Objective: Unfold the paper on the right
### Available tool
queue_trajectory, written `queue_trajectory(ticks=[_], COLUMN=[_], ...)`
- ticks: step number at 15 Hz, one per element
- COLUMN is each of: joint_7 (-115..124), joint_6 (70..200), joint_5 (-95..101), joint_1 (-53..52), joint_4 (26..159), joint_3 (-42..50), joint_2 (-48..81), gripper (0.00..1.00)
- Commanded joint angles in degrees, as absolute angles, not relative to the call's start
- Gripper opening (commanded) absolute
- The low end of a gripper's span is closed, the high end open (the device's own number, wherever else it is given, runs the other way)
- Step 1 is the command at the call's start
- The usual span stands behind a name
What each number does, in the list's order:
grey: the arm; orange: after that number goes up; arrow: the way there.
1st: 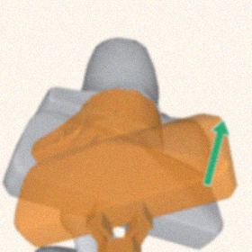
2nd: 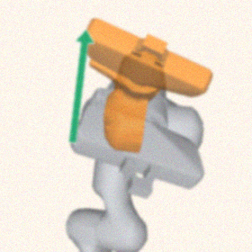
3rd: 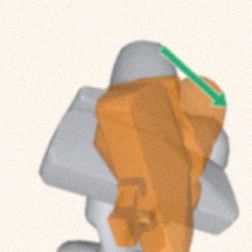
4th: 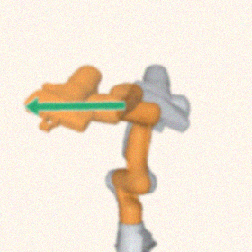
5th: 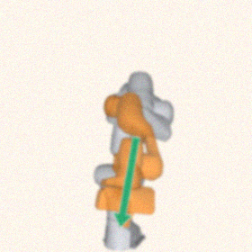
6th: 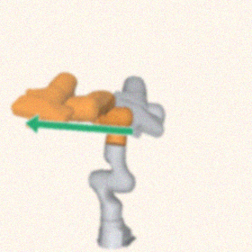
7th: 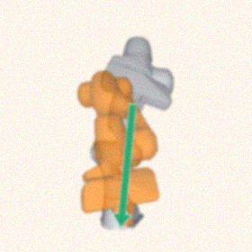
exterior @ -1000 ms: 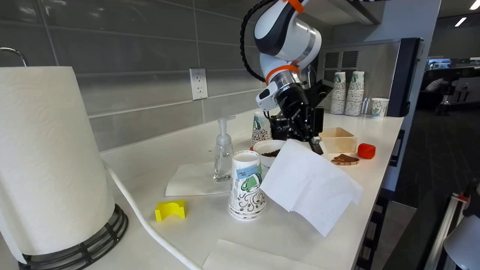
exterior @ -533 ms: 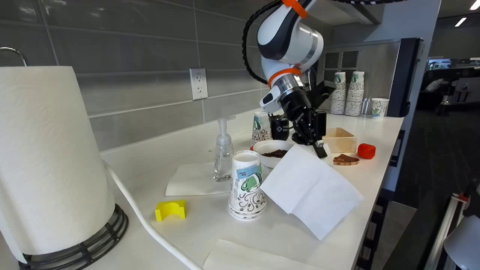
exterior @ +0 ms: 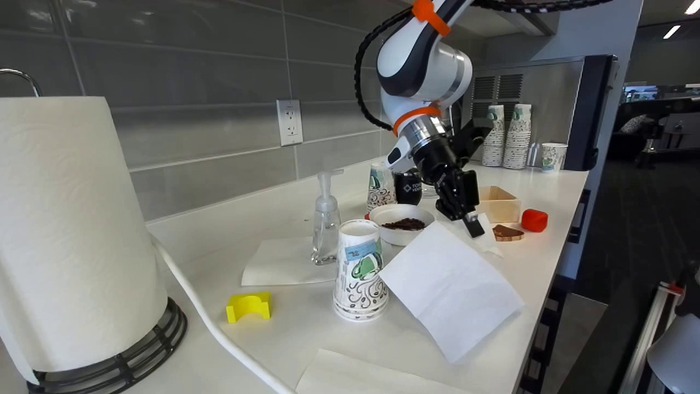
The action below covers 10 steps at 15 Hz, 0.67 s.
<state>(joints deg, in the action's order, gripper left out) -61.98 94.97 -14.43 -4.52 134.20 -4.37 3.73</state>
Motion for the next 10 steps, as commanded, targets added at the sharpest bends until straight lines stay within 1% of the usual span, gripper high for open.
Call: queue_trajectory(ticks=[1, 6, 10], joint_7=[-56.11, -52.36, -49.00], joint_6=[97.93, 105.50, 108.51], joint_5=[-12.75, -11.77, -9.88], joint_1=[-4.36, -4.43, -4.46], joint_4=[135.07, 137.49, 138.73], joint_3=[-4.53, -4.72, -4.80], joint_2=[3.75, 3.53, 3.88], gripper=[0.00, 0.00, 0.00])
